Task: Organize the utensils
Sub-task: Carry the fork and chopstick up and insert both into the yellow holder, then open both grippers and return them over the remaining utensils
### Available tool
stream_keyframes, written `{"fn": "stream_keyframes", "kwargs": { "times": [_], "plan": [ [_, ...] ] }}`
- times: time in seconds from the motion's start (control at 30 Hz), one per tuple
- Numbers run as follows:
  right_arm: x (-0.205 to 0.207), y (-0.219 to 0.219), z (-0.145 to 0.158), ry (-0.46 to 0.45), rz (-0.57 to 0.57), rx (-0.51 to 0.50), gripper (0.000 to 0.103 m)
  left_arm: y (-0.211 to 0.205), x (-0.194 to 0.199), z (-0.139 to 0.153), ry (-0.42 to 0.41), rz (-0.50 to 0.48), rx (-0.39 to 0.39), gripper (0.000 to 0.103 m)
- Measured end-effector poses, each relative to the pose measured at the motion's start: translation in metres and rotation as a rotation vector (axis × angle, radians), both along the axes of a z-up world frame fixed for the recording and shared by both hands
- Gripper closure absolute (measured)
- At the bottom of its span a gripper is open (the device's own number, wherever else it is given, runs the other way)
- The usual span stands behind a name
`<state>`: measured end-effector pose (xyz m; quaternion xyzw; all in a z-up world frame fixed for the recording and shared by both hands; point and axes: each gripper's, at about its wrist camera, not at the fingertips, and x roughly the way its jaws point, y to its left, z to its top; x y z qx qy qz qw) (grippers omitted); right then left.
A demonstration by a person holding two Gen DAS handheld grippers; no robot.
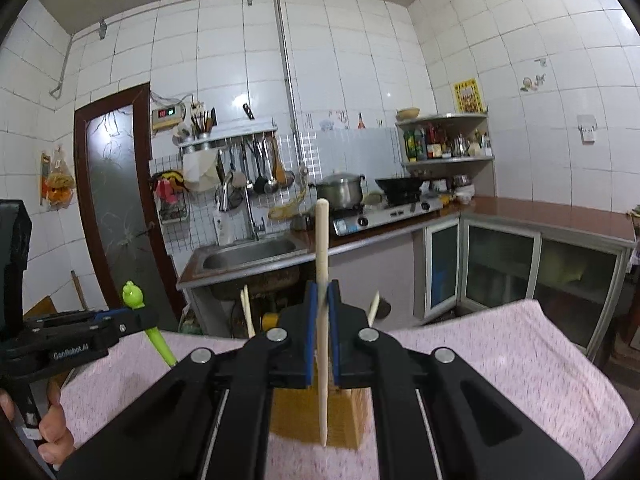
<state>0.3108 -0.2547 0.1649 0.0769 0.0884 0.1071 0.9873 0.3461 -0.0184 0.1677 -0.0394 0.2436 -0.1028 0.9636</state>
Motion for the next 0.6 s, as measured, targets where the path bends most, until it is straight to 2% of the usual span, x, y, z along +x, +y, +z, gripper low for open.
{"fn": "stream_keyframes", "kwargs": {
  "times": [0.13, 0.27, 0.5, 0.6],
  "plan": [
    [0.017, 0.001, 0.025, -0.046, -0.022, -0.015, 0.097, -0.005, 0.013, 0.02, -0.049, 0.016, 0.02, 0.089],
    [0.032, 0.002, 0.03, -0.061, -0.035, -0.029, 0.097, -0.01, 0.032, 0.029, -0.089, 0.026, 0.037, 0.089],
    [0.057, 0.009, -0.002, -0.019, -0.032, -0.055, 0.097, -0.016, 0.065, -0.011, -0.063, 0.022, 0.016, 0.089],
    [0.067, 0.011, -0.021, 0.017, -0.021, -0.064, 0.097, -0.014, 0.078, -0.031, -0.019, 0.015, 0.003, 0.089]
  ]
}}
